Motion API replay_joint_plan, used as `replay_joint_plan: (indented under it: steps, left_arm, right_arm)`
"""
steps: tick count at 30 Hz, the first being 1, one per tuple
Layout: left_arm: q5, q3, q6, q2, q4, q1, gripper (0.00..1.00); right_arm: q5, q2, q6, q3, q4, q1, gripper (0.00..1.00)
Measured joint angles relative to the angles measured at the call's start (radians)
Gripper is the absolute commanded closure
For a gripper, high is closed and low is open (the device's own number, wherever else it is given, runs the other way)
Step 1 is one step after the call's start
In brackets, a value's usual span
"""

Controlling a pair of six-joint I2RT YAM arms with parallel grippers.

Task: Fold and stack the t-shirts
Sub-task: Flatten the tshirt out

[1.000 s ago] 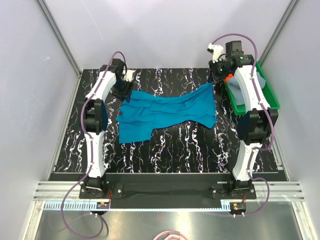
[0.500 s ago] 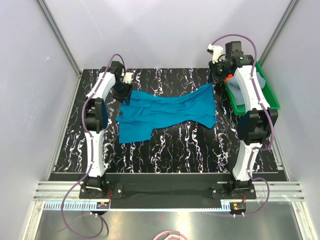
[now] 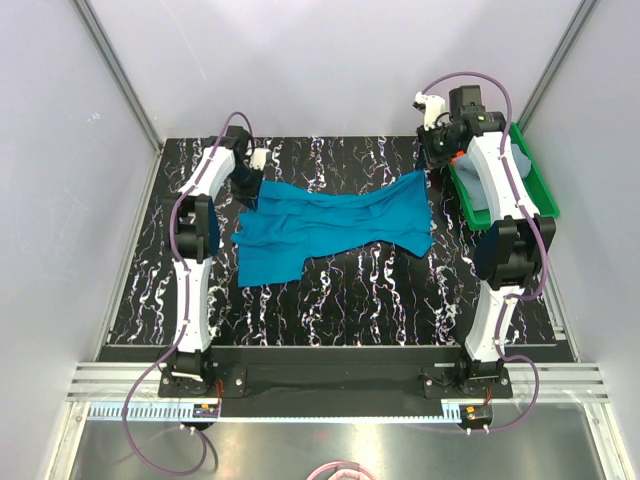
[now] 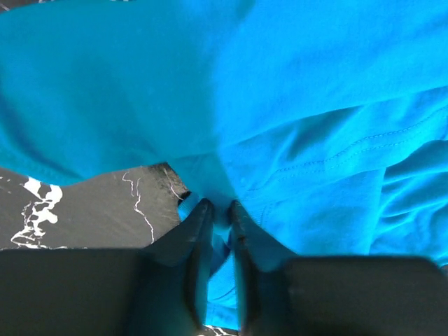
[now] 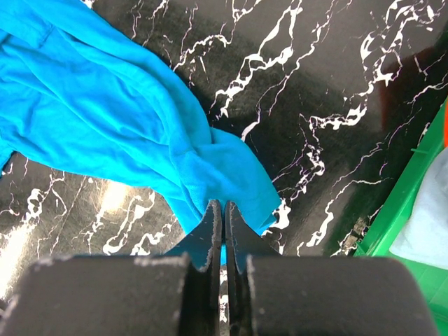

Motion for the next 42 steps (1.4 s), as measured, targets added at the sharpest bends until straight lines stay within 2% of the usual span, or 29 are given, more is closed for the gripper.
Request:
replay_joint_plan:
  steps: [1,7,13,19,24,27,32,34,35,36,38,40,41,42]
  left_arm:
    - [0.002,0.000,-0.002,0.001,0.000,0.000,0.96]
    - [0.001,0.004,-0.002,0.000,0.004,0.000,0.95]
    - [-0.019,0.026,-0.003,-0.013,0.013,0.000,0.89]
    - [-0.031,0.076,0.006,-0.098,0.035,0.000,0.89]
    - [-0.031,0.085,0.008,-0.176,0.043,0.000,0.91]
    - [-0.032,0.085,0.010,-0.195,0.042,0.000,0.97]
    - [-0.051,0.089,0.023,-0.211,0.041,0.000,0.96]
    - [-0.066,0.109,0.027,-0.214,0.044,0.000,0.94]
    - [-0.070,0.117,0.031,-0.218,0.048,0.000,0.83]
    - [-0.076,0.125,0.038,-0.225,0.053,0.000,0.77]
    - [-0.081,0.135,0.042,-0.242,0.068,0.000,0.75]
    - [-0.080,0.137,0.045,-0.266,0.083,0.000,0.78]
    - [-0.079,0.138,0.047,-0.277,0.084,0.000,0.84]
    - [-0.077,0.139,0.044,-0.285,0.084,-0.001,0.98]
  right_arm:
    - [0.000,0.000,-0.001,-0.003,0.000,0.000,1.00]
    - [0.002,0.000,-0.002,-0.007,0.000,0.000,1.00]
    - [0.033,0.000,-0.005,-0.007,0.000,0.000,1.00]
    - [0.053,0.000,-0.004,-0.006,0.001,0.000,1.00]
    - [0.053,0.000,-0.004,-0.006,0.001,0.000,1.00]
    - [0.053,-0.004,-0.004,-0.006,0.001,0.000,1.00]
    - [0.052,-0.023,-0.004,-0.007,0.000,0.000,1.00]
    - [0.052,-0.039,-0.004,-0.012,0.000,0.000,1.00]
    - [0.053,-0.047,-0.004,-0.014,0.000,0.000,1.00]
    - [0.053,-0.054,-0.004,-0.016,0.000,0.000,1.00]
    - [0.057,-0.071,-0.004,-0.024,0.000,0.000,1.00]
    - [0.059,-0.084,-0.004,-0.029,0.000,0.000,1.00]
    - [0.059,-0.090,-0.004,-0.033,0.001,0.000,1.00]
    - [0.058,-0.095,-0.004,-0.036,0.000,0.000,1.00]
